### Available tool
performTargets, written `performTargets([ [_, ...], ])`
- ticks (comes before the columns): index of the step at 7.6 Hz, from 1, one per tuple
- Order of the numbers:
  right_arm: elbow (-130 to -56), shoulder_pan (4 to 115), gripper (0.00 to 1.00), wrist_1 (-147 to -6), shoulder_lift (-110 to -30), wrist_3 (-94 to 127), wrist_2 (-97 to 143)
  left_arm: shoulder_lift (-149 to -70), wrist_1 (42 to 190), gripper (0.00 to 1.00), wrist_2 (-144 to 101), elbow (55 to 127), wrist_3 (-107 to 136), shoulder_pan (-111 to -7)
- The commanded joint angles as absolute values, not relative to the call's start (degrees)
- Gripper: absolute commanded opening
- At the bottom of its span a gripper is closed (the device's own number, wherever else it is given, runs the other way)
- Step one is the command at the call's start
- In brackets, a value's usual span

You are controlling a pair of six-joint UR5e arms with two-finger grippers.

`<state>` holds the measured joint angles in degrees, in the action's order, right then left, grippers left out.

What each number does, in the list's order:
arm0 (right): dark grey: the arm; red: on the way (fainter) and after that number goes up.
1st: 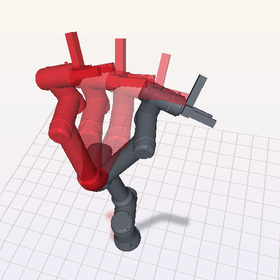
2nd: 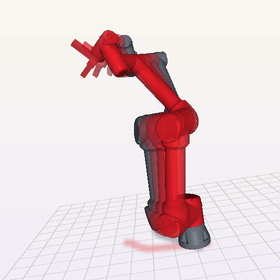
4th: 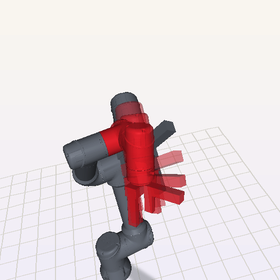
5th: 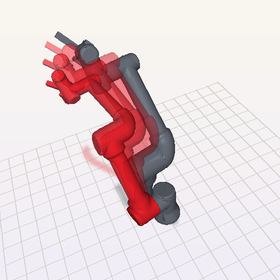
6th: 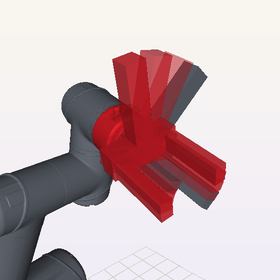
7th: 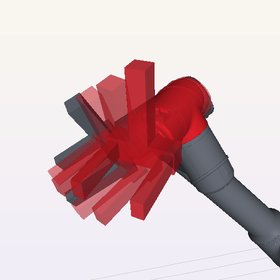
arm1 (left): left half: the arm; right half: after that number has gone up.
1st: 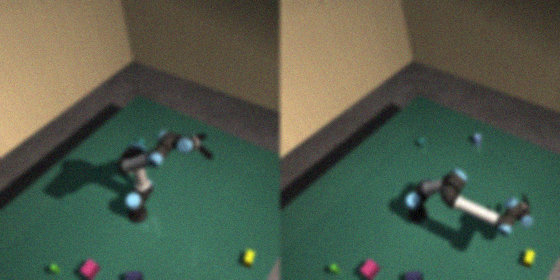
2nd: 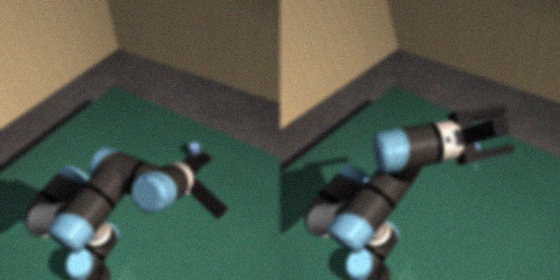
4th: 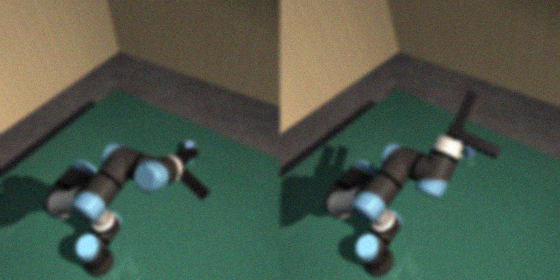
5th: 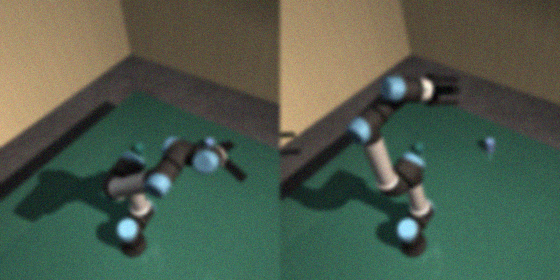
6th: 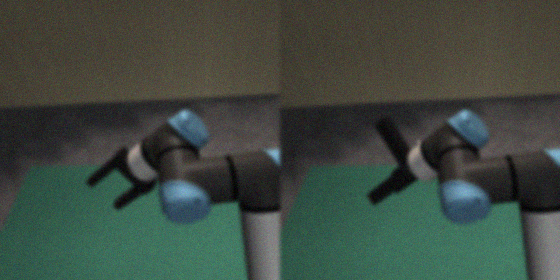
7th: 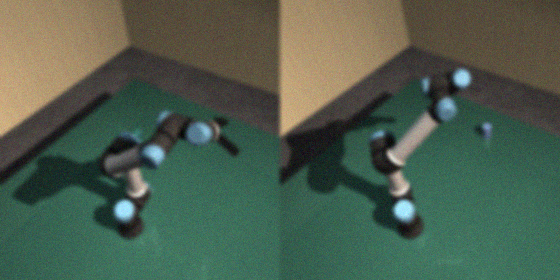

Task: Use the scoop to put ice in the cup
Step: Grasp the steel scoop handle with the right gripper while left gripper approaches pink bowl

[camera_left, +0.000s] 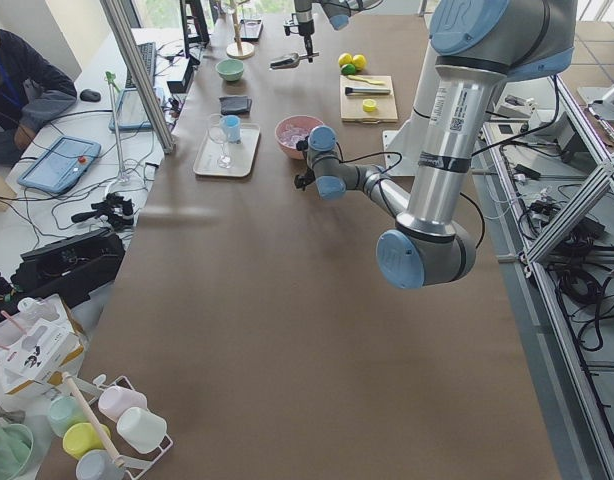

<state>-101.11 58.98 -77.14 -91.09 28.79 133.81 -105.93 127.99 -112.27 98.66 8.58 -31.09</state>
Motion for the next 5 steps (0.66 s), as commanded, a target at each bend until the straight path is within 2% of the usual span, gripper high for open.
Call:
performTargets([
  [1, -114.1, 61.3, 0.0, -86.1, -91.3, 28.7, 134.0, -106.1, 130.1, 0.98, -107.2, 99.5, 8.6, -28.4],
  [2, -116.3, 61.9, 0.0, -86.1, -89.8, 28.9, 133.5, -105.6, 130.3, 0.98, -106.7, 100.8, 8.6, -28.2],
  [4, -116.5, 62.4, 0.0, -86.7, -82.9, 28.6, 132.0, -105.9, 137.2, 0.98, -106.5, 99.2, 8.3, -28.0],
  [5, -116.5, 62.0, 0.0, -86.6, -82.0, 23.1, 131.8, -106.3, 137.5, 0.98, -106.6, 99.2, 8.3, -27.9],
])
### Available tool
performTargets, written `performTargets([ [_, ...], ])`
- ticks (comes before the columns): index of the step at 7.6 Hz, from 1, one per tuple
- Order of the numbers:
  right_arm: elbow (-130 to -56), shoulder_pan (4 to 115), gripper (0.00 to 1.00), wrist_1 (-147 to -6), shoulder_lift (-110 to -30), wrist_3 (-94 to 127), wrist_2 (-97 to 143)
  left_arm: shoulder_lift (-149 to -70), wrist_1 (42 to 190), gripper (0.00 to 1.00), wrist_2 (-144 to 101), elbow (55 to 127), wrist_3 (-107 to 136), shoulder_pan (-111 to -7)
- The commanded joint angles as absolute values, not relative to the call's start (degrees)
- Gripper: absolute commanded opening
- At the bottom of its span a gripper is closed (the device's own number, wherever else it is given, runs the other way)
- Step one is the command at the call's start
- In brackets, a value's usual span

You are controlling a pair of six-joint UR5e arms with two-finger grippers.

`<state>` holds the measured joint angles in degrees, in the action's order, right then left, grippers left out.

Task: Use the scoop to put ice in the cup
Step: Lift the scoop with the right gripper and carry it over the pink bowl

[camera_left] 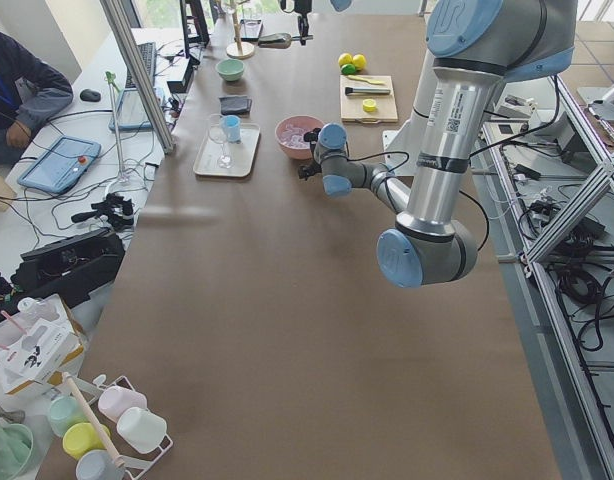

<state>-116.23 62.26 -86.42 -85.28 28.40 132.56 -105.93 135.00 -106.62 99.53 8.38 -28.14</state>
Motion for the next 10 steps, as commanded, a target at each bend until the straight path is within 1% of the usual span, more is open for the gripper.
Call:
performTargets([
  [1, -116.3, 61.9, 0.0, -87.3, -81.2, 13.8, 131.3, -106.6, 137.7, 0.98, -105.9, 100.0, 8.2, -27.7],
  [2, -116.5, 61.1, 0.0, -90.1, -79.9, 6.3, 130.7, -106.9, 138.7, 0.98, -103.9, 99.5, 8.2, -25.4],
  [3, -119.7, 59.6, 0.0, -97.4, -77.4, 2.7, 125.6, -106.8, 138.5, 0.98, -103.5, 99.4, 8.2, -25.4],
  [4, -122.5, 56.5, 0.0, -107.7, -72.3, -1.9, 119.9, -108.5, 138.1, 0.98, -102.7, 98.4, 8.2, -25.2],
  [5, -123.8, 53.6, 0.0, -116.3, -67.1, -4.5, 116.3, -110.0, 138.9, 0.98, -102.7, 95.6, 8.1, -25.1],
  [6, -123.8, 51.8, 0.0, -118.4, -65.6, -7.4, 116.2, -110.2, 141.4, 0.98, -102.6, 93.7, 8.1, -24.9],
  [7, -123.8, 50.6, 0.0, -119.3, -65.5, -12.1, 116.3, -111.1, 141.2, 0.98, -102.6, 93.5, 8.0, -24.9],
  [10, -126.5, 47.3, 0.0, -132.3, -61.9, -23.9, 116.0, -115.7, 140.0, 0.98, -102.7, 89.2, 8.1, -25.5],
])
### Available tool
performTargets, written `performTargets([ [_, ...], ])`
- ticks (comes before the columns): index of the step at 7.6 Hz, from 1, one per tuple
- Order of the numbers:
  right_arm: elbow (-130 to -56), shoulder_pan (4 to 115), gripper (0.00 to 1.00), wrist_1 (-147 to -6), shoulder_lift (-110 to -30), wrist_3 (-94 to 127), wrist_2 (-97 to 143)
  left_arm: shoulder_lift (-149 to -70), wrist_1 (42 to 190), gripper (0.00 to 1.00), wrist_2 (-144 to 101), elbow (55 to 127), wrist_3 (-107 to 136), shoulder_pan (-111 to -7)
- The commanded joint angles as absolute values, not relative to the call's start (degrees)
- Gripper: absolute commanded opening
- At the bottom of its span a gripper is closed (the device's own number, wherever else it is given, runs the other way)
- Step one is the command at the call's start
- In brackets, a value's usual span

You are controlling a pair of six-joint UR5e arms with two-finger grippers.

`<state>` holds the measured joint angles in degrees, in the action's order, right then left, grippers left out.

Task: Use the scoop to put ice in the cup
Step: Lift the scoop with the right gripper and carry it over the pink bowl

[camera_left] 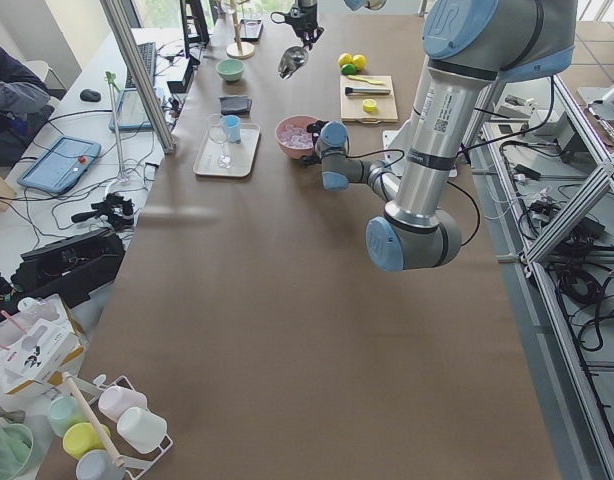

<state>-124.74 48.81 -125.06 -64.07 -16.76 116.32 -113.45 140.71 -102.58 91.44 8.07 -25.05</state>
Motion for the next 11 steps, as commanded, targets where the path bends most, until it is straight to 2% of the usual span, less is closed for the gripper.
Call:
performTargets([
  [1, -126.5, 45.7, 0.0, -140.0, -57.5, -28.0, 113.4, -115.9, 138.7, 0.98, -103.1, 89.1, 8.1, -26.6],
  [3, -126.1, 43.5, 0.0, -148.1, -53.8, -33.8, 108.7, -116.3, 138.6, 0.98, -105.4, 88.2, 7.8, -29.1],
  [4, -123.5, 43.2, 0.0, -149.2, -52.7, -37.6, 105.2, -117.8, 138.6, 0.98, -108.7, 85.9, 4.9, -31.7],
  [6, -112.6, 40.5, 0.0, -152.2, -43.6, -39.6, 101.5, -118.6, 138.3, 0.98, -112.7, 83.8, 1.7, -33.5],
  [7, -110.6, 40.5, 0.0, -153.2, -40.3, -39.6, 100.4, -119.8, 138.3, 0.98, -115.5, 81.8, -1.4, -34.4],
  [11, -94.5, 37.1, 0.0, -154.1, -31.0, -39.6, 97.0, -121.0, 138.3, 0.98, -118.7, 81.2, -3.0, -34.3],
])
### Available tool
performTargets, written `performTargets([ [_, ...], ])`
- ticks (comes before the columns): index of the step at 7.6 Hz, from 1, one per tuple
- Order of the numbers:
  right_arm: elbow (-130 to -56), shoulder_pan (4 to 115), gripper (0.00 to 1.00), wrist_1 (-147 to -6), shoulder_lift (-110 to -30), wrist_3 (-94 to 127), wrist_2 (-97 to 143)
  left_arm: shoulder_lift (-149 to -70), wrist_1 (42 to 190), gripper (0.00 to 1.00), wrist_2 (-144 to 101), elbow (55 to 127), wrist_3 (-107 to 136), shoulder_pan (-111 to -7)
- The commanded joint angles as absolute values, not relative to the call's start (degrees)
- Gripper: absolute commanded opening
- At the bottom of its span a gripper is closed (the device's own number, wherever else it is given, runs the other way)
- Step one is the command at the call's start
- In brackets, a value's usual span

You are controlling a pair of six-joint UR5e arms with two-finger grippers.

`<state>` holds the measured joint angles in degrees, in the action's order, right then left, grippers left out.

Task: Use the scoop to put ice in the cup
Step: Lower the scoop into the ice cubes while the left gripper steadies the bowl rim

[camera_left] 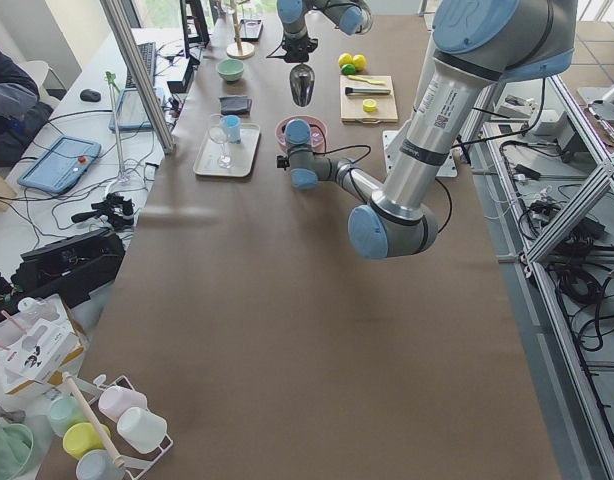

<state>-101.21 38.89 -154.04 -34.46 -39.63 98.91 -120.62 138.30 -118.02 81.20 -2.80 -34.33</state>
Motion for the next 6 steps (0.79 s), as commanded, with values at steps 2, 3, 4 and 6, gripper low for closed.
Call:
performTargets([
  [2, -91.0, 35.9, 0.0, -154.0, -30.6, -39.6, 95.2, -121.1, 138.3, 0.98, -118.4, 81.3, -2.7, -34.3],
  [3, -89.7, 35.6, 0.0, -154.0, -30.2, -39.5, 94.7, -121.2, 138.3, 0.98, -118.3, 81.4, -2.6, -34.2],
  [4, -86.8, 35.5, 0.0, -153.9, -28.7, -39.1, 94.6, -121.2, 138.3, 0.98, -118.3, 81.6, -2.6, -33.9],
  [6, -82.5, 35.2, 0.0, -152.8, -27.3, -38.9, 94.5, -121.8, 138.8, 0.98, -118.2, 81.7, -2.6, -33.9],
])
